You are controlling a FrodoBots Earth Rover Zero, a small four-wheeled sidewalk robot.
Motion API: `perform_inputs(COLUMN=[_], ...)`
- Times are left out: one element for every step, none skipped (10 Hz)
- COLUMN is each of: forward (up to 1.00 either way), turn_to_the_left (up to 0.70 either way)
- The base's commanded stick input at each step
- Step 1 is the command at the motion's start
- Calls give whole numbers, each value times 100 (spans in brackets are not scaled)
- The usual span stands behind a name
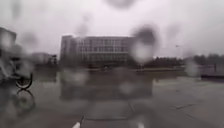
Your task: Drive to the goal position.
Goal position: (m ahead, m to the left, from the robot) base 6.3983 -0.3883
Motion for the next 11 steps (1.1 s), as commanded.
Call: perform_inputs(forward=[70, 70, 70, 70, 70, 70, 70, 70, 70, 70, 70], turn_to_the_left=[1, 1, 1, 1, 1, 1, 1, 1, 1, 1, 1])
